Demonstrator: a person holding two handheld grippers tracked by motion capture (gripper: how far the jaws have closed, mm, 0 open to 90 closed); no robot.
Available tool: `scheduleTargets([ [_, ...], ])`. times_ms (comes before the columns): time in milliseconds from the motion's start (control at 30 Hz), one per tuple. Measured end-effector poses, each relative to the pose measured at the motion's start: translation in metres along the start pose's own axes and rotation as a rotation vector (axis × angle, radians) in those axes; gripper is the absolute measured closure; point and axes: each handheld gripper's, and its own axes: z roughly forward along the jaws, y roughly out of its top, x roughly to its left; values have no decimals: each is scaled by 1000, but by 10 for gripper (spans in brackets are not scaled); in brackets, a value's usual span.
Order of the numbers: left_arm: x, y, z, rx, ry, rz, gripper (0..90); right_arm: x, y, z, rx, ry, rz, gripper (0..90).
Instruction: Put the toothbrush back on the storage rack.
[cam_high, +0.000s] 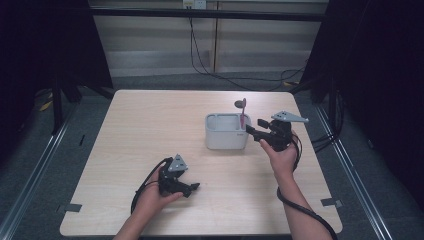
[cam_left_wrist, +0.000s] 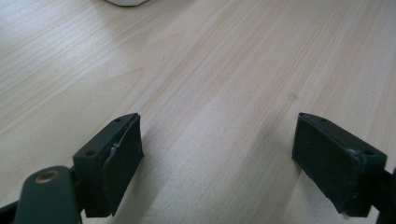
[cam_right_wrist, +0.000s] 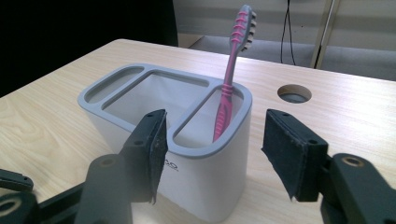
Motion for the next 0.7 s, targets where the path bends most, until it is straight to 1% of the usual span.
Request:
scheduleTargets([
  [67, 0, 0, 0, 0, 1, 0, 157, -1, 0, -1, -3, 2, 7, 375],
  [133, 0, 0, 0, 0, 1, 0, 157, -1, 0, -2, 9, 13, 11, 363],
  [200, 0, 0, 0, -1, 0, 0, 157, -1, 0, -2, 10, 20, 1, 354],
  [300, 0, 0, 0, -1, 1, 1, 157, -1, -1, -3, 21, 25, -1, 353],
  [467, 0, 0, 0, -1, 1, 1, 157, -2, -2, -6, 15, 40, -2, 336],
  [533, 0, 0, 0, -1, 1, 1, 157, -2, -3, -7, 21, 43, 0, 331],
  [700, 0, 0, 0, -1, 1, 1, 157, -3, -4, -9, 40, 51, -11, 323],
])
